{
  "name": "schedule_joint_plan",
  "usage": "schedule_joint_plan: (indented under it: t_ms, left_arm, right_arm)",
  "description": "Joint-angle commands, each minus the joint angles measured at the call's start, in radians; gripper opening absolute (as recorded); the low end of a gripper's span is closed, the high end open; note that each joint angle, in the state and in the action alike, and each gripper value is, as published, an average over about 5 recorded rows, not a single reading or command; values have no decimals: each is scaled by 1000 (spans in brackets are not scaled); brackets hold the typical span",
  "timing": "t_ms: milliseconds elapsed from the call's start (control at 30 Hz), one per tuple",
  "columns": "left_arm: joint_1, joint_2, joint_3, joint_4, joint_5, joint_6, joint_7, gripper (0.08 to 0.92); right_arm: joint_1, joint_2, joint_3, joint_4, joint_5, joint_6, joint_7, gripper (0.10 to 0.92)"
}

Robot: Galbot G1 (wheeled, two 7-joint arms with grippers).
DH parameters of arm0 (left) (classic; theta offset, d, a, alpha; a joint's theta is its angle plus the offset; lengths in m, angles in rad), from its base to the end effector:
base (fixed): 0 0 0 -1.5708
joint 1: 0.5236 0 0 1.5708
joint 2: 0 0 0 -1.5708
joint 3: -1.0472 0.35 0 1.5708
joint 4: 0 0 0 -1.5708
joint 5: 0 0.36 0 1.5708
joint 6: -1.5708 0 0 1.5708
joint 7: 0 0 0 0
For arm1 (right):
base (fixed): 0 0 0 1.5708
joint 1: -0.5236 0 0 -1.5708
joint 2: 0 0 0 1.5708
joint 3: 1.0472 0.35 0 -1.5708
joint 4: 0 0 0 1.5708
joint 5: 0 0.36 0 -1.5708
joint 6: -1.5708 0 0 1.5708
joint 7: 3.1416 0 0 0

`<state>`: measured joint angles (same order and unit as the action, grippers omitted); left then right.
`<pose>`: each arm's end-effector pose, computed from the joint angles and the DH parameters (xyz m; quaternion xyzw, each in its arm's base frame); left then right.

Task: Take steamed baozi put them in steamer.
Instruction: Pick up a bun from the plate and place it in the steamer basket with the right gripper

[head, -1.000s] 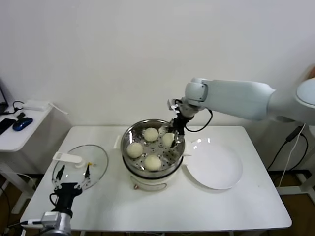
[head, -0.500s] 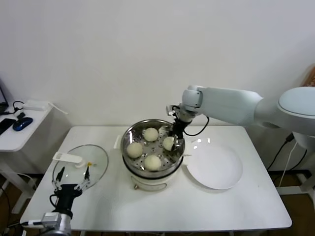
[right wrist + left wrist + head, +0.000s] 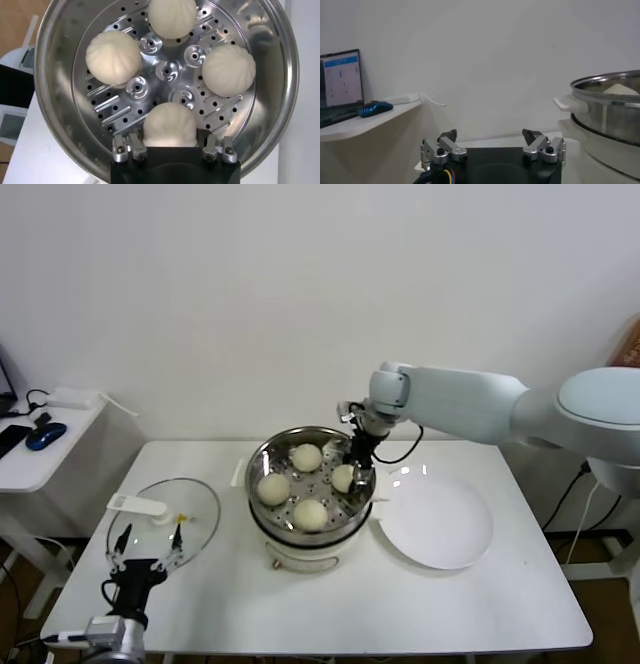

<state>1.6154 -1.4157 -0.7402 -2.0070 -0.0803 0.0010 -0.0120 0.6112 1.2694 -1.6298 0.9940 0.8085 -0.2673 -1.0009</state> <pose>0.1692 0.0998 -0.3272 0.0656 -0.9931 -0.0799 0.0547 0.6087 0.0784 -0.1132 0.5887 -0.5267 0.4784 0.3837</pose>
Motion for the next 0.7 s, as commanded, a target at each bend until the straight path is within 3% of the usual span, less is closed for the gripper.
schedule_joint_plan:
  t_ms: [33,333,533,700]
  left_arm:
    - [-1,2,0,0,0,0,0,823]
    - [-1,1,0,1,1,0,-1,823]
    - [-2,3,0,3,1,1,-1,823]
    - [-4,2,0,2,1,3,-2,823]
  right_arm:
    - [-8,3,3,-7,-6,0,-1,679]
    - [-10,0,7,-4,-5,2,3,691]
    - [5,4,15,-10,12,5,-17,806]
    - [47,-2,16,1,44,14,-43,822]
